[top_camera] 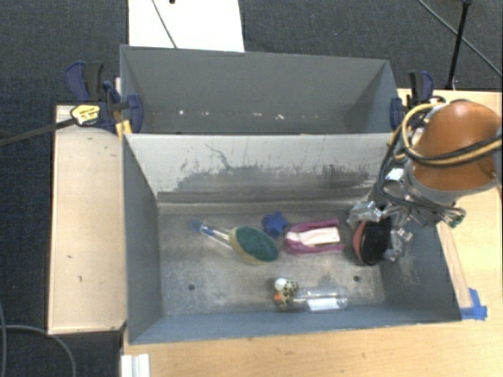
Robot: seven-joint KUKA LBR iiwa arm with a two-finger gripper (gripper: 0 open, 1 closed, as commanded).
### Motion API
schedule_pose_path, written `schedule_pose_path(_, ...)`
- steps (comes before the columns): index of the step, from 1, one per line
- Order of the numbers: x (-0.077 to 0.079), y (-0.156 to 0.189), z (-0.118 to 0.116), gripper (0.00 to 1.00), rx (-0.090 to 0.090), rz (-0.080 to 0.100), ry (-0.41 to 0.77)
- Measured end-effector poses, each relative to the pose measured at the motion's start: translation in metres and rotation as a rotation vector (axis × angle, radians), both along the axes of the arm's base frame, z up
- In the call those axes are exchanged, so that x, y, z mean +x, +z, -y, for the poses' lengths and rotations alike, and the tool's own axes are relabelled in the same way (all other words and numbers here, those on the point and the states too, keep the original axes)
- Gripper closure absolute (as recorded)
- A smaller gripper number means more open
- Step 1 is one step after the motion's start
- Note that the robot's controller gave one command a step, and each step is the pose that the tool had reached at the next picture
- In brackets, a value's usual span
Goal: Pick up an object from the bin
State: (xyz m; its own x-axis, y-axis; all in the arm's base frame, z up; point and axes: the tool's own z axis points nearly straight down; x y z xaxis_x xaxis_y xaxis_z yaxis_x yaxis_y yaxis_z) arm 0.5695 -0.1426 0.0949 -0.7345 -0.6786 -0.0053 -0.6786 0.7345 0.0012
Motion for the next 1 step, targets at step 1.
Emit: schedule_pose_path(1, -0.0294, 0.1187, -0.0042, 1.0, -0.006, 0.006, -0.018)
